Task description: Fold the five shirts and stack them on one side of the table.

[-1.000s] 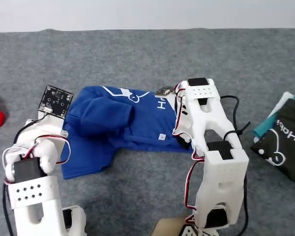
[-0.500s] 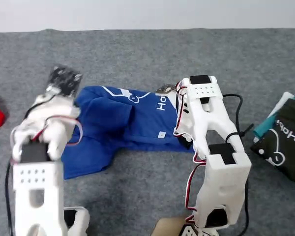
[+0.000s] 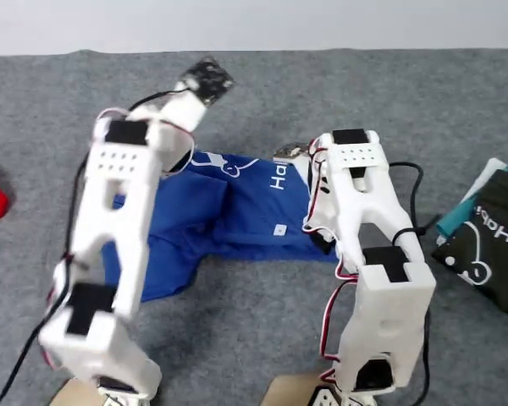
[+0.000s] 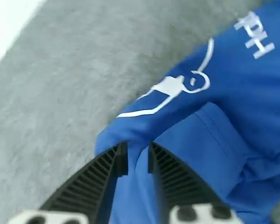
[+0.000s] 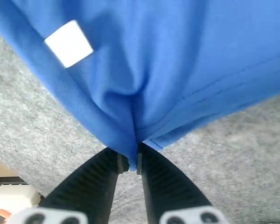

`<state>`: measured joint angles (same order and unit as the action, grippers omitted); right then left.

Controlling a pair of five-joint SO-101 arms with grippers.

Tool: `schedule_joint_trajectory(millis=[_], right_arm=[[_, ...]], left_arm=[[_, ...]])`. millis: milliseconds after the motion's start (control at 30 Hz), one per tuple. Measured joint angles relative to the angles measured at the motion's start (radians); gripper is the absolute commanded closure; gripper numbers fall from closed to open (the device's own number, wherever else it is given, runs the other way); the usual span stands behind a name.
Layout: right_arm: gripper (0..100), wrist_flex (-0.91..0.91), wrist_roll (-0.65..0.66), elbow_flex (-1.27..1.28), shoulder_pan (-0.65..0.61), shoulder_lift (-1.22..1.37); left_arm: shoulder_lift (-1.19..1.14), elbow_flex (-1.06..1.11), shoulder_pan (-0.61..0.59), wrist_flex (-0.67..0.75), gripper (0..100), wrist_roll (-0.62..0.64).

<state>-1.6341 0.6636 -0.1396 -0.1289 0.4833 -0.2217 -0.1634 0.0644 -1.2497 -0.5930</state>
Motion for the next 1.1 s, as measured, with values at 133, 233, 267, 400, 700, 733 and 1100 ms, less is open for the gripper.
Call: schedule_joint_trajectory(millis=[133,233,267,400,700,733,1100], right_arm=[[98.8,0.003,0.000,0.000,0.014,0.000],[98.8,0.003,0.000,0.000,0.014,0.000],[98.8,0.003,0.000,0.000,0.014,0.000],[98.8,0.003,0.000,0.000,0.014,0.000],[98.8,0.003,-0.012,0.000,0.012,0.000],[98.8,0.003,-0.012,0.000,0.012,0.000],[98.8,0.003,-0.044,0.000,0.012,0.000]], left_arm=[[-0.238,-0.221,0.026,-0.115,87,-0.129],[-0.407,-0.377,0.046,-0.201,85,-0.190],[-0.460,-0.434,0.051,-0.232,84,-0.207],[-0.640,-0.654,0.064,-0.345,81,-0.253],[-0.921,-1.020,0.066,-0.471,81,-0.319],[-0.927,-1.023,0.066,-0.474,81,-0.327],[-0.928,-1.033,0.066,-0.474,100,-0.342]])
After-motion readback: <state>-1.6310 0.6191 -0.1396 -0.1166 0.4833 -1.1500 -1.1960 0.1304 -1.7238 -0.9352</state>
